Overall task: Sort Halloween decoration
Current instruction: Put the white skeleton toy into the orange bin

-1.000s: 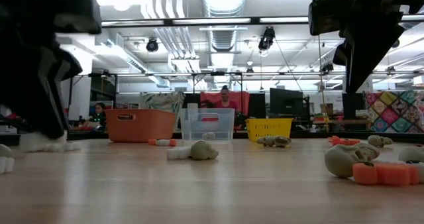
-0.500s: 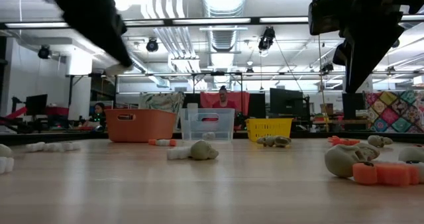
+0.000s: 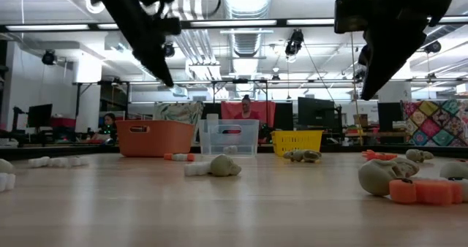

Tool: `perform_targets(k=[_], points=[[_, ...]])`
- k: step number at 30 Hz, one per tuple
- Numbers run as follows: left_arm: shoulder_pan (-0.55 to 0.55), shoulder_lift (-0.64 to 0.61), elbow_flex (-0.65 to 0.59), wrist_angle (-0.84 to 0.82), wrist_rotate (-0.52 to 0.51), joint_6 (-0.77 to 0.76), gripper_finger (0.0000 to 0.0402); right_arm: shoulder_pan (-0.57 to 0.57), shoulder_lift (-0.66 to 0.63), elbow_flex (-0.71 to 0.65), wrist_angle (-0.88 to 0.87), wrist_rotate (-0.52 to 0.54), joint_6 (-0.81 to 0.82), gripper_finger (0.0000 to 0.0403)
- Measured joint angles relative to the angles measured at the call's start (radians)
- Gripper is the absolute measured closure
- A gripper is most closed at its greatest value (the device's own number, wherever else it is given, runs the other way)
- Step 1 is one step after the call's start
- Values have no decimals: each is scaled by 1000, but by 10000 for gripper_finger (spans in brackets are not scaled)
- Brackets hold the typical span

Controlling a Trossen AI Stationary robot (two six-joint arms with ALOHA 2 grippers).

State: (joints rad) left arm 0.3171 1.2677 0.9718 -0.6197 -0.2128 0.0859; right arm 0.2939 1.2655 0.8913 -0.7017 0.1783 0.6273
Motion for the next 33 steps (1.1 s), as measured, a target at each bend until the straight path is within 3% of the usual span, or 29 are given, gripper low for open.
perform_targets(k=[6, 11, 23, 33], points=[[288, 71, 0, 64, 153, 93, 401, -15, -1, 0, 42, 79, -19, 301], [417, 160, 11, 165, 265, 95, 401, -54, -1, 0, 67, 147, -66, 301], [470, 443, 155, 131, 274, 171, 401, -222, -1, 0, 79, 166, -130, 301], [484, 527, 223, 65, 110, 164, 383, -242, -1, 0, 84, 163, -130, 301]])
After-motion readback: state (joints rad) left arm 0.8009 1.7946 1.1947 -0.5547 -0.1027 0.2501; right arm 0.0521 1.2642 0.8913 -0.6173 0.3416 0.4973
